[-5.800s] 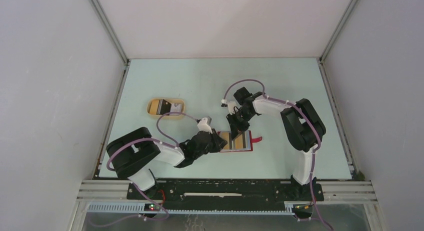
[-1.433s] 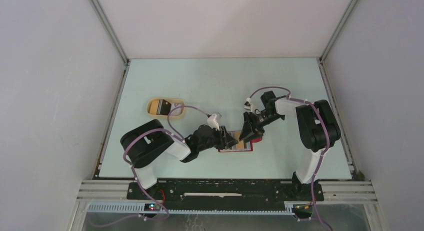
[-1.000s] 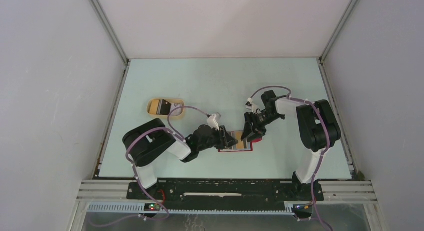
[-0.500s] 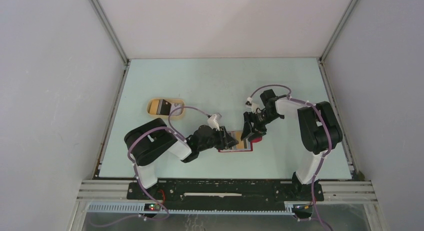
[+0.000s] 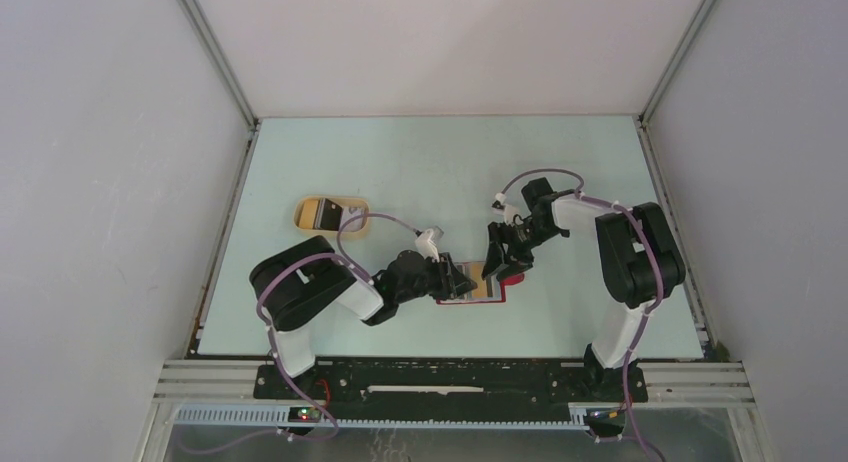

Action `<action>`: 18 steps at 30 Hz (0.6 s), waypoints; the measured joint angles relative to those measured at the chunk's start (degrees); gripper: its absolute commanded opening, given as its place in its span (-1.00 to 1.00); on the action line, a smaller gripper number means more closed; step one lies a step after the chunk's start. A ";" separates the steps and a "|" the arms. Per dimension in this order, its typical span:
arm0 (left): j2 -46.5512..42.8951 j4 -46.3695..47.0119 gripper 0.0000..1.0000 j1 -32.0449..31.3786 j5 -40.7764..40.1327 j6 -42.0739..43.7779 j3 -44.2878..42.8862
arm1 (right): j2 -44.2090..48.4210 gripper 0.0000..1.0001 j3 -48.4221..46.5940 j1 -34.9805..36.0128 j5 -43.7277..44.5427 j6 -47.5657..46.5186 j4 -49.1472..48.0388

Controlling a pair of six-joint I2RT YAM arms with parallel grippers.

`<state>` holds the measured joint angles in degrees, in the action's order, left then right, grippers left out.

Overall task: Put the credit cards into the card holder
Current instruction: Turn over the card slot in the card holder.

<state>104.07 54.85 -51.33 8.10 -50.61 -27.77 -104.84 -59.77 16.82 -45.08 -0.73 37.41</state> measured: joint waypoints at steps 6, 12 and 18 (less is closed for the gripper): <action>1.01 0.76 -0.27 0.00 0.94 -0.42 -0.35 | -0.96 0.24 0.00 -0.17 -3.23 -0.04 -0.13; 1.29 1.11 -0.26 0.11 1.38 -0.48 -0.42 | -1.03 0.21 0.00 -0.44 -6.19 -0.17 -0.20; 1.29 1.29 -0.25 0.26 1.64 -0.50 -0.42 | -1.03 0.22 0.00 -1.38 -8.52 -0.20 -0.24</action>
<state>105.36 56.14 -51.07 9.74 -51.11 -28.18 -105.86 -59.77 15.44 -53.60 -0.93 37.17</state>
